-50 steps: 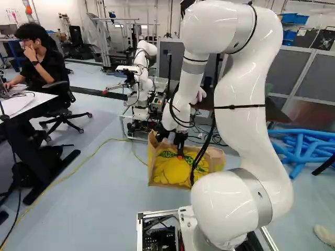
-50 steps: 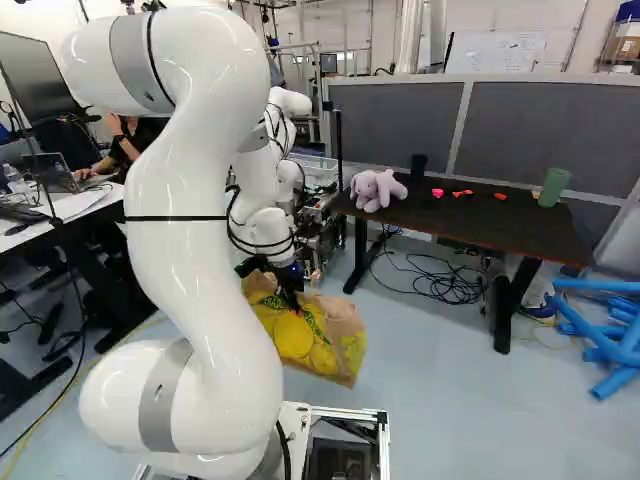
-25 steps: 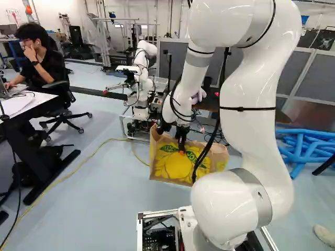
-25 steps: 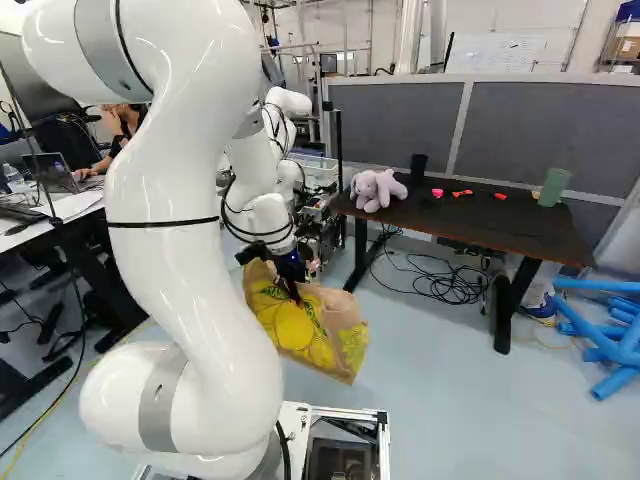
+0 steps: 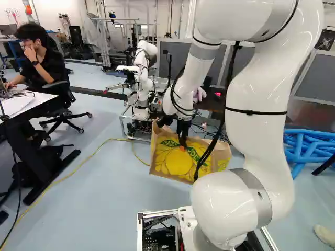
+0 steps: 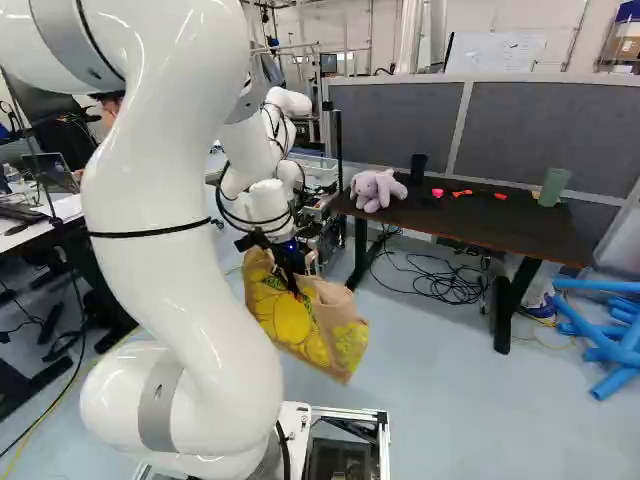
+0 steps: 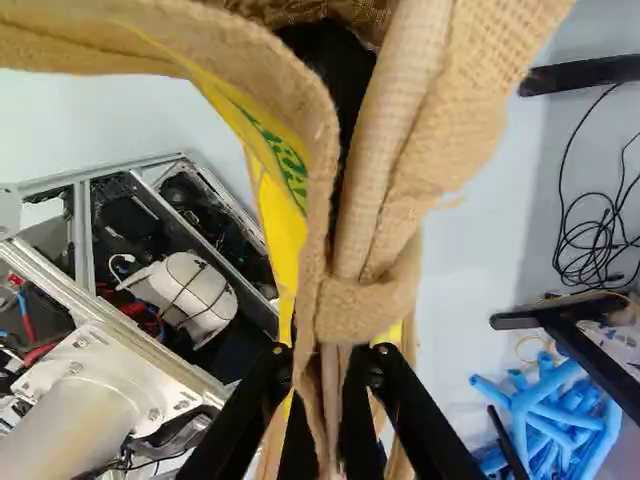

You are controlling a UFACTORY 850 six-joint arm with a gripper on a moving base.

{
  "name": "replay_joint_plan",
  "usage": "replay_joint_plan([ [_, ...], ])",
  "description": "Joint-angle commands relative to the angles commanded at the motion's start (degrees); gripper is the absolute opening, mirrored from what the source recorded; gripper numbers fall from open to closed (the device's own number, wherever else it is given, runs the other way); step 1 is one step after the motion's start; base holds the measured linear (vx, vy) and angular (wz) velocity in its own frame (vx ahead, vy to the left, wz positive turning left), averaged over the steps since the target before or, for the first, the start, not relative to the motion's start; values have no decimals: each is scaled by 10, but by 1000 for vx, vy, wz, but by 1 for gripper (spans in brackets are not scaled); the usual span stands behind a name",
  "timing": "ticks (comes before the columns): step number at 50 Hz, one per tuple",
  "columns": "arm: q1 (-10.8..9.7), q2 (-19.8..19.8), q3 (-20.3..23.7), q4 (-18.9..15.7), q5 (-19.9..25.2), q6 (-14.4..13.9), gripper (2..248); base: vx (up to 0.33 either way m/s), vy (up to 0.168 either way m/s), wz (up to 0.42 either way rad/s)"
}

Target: Pick up the bag on the ground and place it on the table

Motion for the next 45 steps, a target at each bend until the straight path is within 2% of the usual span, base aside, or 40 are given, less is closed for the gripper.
replay_joint_plan([
  [30, -4, 62, -6, 53, -73, 0, 22, 0, 0, 0],
  [45, -5, 95, -7, 70, -92, 0, 22, 0, 0, 0],
])
